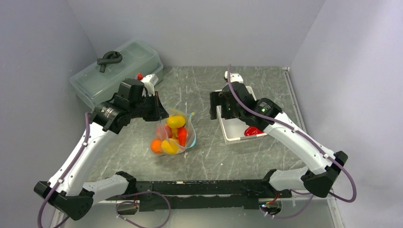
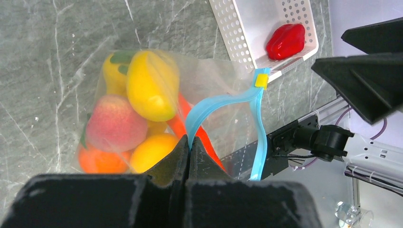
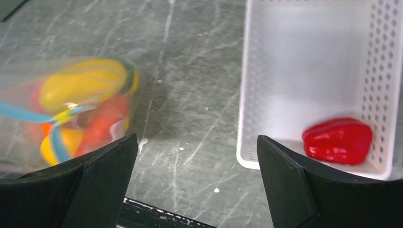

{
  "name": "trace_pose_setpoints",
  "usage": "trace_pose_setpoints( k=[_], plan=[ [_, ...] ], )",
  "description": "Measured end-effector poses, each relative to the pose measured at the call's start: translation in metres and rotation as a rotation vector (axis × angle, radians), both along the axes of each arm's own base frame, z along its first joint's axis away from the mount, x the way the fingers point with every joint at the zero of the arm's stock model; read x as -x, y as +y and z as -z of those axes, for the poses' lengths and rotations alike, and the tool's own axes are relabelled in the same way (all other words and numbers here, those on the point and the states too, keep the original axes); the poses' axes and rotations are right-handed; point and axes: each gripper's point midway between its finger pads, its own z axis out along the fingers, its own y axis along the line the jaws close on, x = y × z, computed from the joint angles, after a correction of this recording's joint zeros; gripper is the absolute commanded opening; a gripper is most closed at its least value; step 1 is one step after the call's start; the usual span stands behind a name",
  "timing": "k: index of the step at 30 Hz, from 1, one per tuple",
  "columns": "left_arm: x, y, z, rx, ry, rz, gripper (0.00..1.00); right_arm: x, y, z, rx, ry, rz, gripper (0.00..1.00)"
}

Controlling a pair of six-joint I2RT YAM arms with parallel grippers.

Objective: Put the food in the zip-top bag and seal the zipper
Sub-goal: Pick up the fake vegetable from the bin.

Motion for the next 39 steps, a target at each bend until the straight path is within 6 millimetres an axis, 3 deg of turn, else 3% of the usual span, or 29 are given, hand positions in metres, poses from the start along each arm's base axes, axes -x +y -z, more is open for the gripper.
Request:
trace_pose_setpoints(
  k=[10,19,26,39],
  plan=[
    [0.005,0.002,-0.002,0.008,-0.011,0.003,0.0,-0.015,-0.081,0.051,0.04,0.149,0.402,1.0],
    [0.007,0.004,0.001,0.003,-0.008,0.003,0.0,-0.022,-0.121,0.107,0.165,0.263,0.634,0.99],
    [0.009,0.005,0.001,-0.005,-0.016,0.011,0.0,-0.021,-0.148,0.141,0.228,0.327,0.739,0.97],
    [0.009,0.006,0.001,-0.009,-0.021,0.016,0.0,-0.036,-0.168,0.169,0.217,0.374,0.824,0.95]
  ],
)
